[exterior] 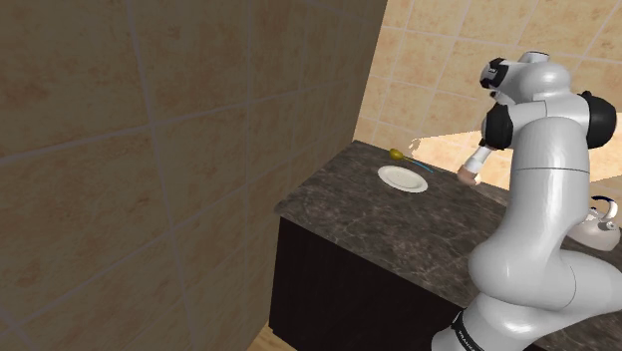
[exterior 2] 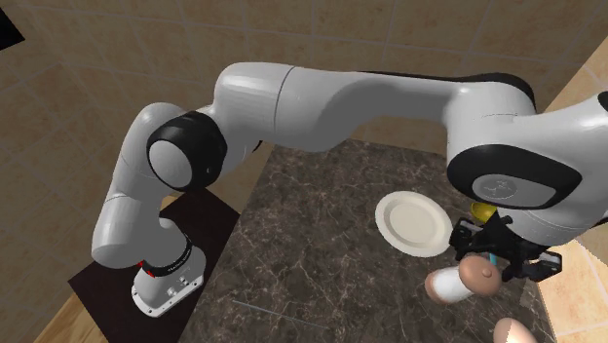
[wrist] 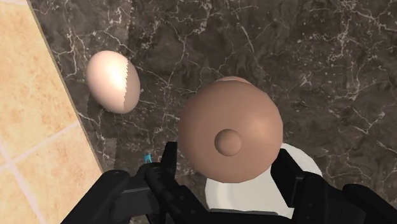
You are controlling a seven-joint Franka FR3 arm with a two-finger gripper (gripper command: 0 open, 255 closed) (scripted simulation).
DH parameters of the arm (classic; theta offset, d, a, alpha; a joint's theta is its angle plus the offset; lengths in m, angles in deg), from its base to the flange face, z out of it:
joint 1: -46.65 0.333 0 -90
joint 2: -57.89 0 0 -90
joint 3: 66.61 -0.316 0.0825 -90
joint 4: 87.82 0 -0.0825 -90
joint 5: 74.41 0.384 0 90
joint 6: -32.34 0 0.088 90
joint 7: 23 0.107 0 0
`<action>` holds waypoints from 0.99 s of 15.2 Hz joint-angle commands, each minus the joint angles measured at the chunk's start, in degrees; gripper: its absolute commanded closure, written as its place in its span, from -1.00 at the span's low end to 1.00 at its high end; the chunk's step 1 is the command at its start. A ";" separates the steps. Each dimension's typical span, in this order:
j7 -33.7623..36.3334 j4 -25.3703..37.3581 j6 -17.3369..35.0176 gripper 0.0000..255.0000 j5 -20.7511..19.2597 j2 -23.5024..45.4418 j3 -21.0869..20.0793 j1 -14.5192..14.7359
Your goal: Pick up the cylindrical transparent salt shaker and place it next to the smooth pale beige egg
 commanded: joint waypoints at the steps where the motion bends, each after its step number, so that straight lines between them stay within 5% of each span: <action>1: -0.31 -2.09 1.73 1.00 -0.06 -0.28 0.07 0.53; 15: -1.89 -13.61 12.51 1.00 0.55 -0.34 -0.24 3.15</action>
